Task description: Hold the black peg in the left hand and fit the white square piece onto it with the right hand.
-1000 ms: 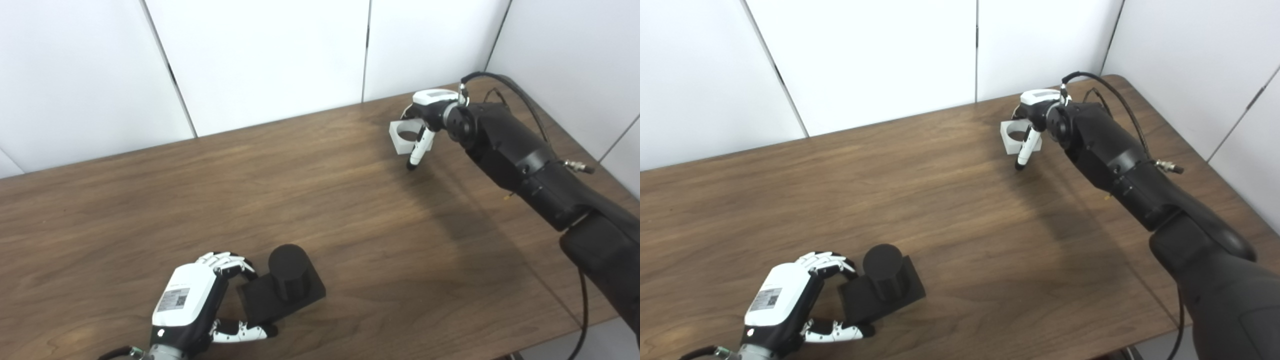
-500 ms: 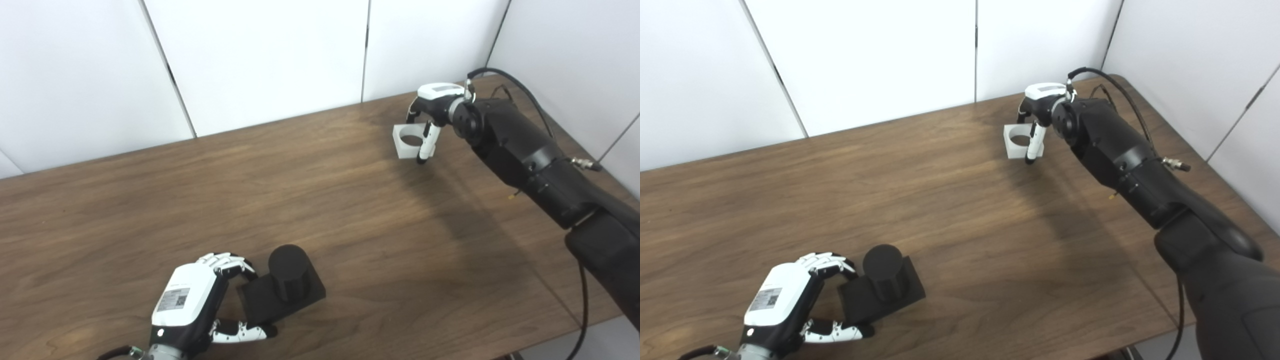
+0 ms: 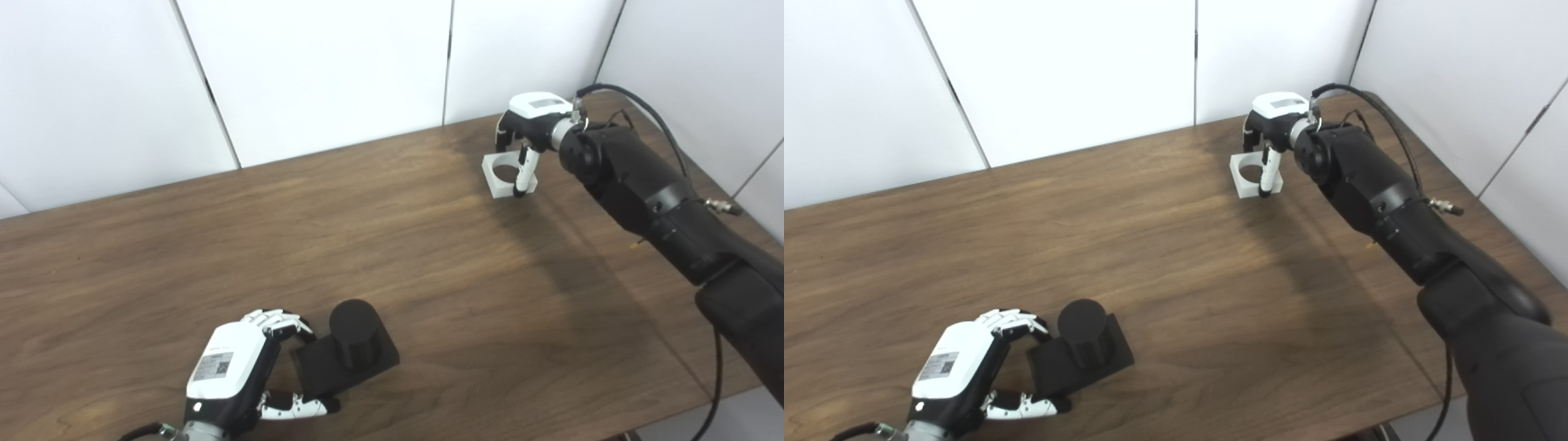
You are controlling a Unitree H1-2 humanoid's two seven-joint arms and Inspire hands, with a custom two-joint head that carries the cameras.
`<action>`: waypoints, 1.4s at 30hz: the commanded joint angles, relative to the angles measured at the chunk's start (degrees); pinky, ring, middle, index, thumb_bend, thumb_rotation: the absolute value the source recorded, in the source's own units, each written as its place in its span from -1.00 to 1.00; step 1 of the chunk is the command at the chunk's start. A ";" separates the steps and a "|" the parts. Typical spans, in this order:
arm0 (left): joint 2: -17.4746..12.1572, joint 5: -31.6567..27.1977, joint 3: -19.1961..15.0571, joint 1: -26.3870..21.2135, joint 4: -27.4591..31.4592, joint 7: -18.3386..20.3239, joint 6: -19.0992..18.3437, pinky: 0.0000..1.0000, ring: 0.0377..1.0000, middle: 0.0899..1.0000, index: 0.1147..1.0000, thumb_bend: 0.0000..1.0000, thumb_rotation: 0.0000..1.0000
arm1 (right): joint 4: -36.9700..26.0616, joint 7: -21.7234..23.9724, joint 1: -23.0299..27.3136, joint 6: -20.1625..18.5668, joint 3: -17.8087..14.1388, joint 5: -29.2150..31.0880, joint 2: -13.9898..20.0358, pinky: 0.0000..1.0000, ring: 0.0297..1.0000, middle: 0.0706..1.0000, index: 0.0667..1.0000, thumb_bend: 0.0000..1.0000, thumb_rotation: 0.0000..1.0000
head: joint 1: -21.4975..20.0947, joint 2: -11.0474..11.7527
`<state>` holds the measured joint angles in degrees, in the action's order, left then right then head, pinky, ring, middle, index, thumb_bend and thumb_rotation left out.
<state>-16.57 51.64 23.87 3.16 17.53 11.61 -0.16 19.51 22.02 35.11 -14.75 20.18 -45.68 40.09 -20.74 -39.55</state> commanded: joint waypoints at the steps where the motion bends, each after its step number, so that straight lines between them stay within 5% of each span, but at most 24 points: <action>1: 0.04 1.33 0.57 -0.30 -0.87 0.84 0.25 0.74 0.62 0.45 -0.16 0.03 -0.92 | -1.24 -0.15 0.71 0.36 -0.02 -1.01 1.36 0.49 0.58 0.42 -0.11 0.04 -0.74 | 0.00 0.02; 13: 1.31 2.18 1.25 -1.19 -2.85 0.11 0.28 0.76 0.62 0.45 -0.16 0.03 -0.91 | -7.79 3.24 0.77 2.56 0.26 -1.13 3.11 0.52 0.66 0.46 -0.11 0.05 -0.74 | 1.32 0.17; 26: 3.15 4.31 3.19 -2.70 -5.86 -1.55 -0.21 0.75 0.63 0.46 -0.16 0.03 -0.91 | -35.75 25.25 3.09 2.18 -0.72 1.24 4.68 0.83 0.72 0.50 -0.10 0.04 -0.74 | 4.84 -0.24; 33: 4.47 5.14 4.38 -3.38 -6.65 -0.93 -1.25 0.77 0.65 0.48 -0.15 0.02 -0.90 | -48.20 37.11 5.36 -3.55 -1.50 4.23 2.61 0.89 0.76 0.50 -0.10 0.04 -0.73 | 8.18 -1.27; 42: 5.37 7.09 5.89 -3.68 -6.79 -1.03 -2.78 0.75 0.65 0.48 -0.15 0.02 -0.90 | -56.66 43.24 7.79 -5.88 -1.26 8.20 -0.29 0.86 0.75 0.48 -0.10 0.04 -0.73 | 11.28 -2.98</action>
<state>-11.38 55.96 28.13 -0.51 12.60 9.03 -2.41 -35.27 64.96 39.44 -19.50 19.89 -37.81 39.97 -9.41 -42.45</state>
